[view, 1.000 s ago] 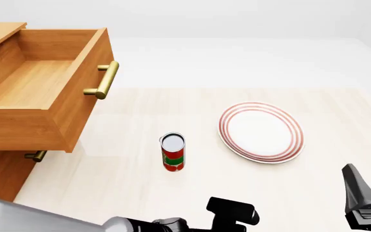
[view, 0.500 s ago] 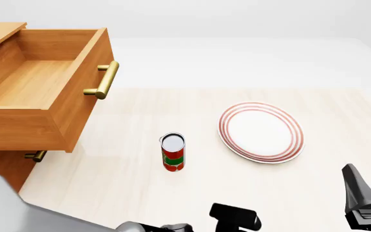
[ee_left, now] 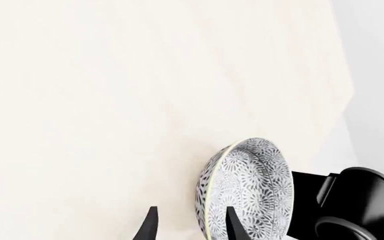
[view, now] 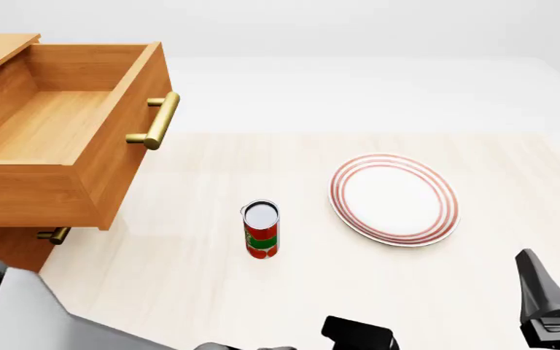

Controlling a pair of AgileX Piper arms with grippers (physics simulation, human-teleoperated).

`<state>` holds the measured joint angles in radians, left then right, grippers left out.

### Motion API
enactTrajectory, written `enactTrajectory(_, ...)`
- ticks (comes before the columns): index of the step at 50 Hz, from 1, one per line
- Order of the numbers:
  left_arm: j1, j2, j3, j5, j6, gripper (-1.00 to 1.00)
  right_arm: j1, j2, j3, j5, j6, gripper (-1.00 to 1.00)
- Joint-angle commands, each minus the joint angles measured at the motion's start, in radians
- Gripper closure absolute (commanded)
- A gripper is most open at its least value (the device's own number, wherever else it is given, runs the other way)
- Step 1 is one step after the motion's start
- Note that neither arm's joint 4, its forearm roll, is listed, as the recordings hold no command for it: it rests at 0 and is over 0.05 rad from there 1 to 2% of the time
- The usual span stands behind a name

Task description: Put the bowl in the top drawer of the cabinet.

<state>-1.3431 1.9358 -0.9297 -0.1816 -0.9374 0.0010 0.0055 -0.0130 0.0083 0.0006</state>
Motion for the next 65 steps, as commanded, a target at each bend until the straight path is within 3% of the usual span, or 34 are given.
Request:
enactTrajectory(1, -0.007, 0.026, -0.004, -0.013, -0.007, -1.0, 0.0, -0.004, 0.005, 0.0, 0.0, -1.0)
enactTrajectory(5, -0.017, 0.023, 0.004, -0.021, -0.017, -1.0, 0.0, -0.004, 0.007, -0.003, 0.0, -1.0)
enactTrajectory(6, 0.003, 0.022, 0.001, -0.015, -0.007, 1.0, 0.0, -0.004, 0.009, -0.004, 0.0, -1.0)
enactTrajectory(65, 0.147, -0.244, 0.047, 0.155, 0.079, 1.0, 0.0, 0.025, -0.024, -0.001, 0.0, -1.0)
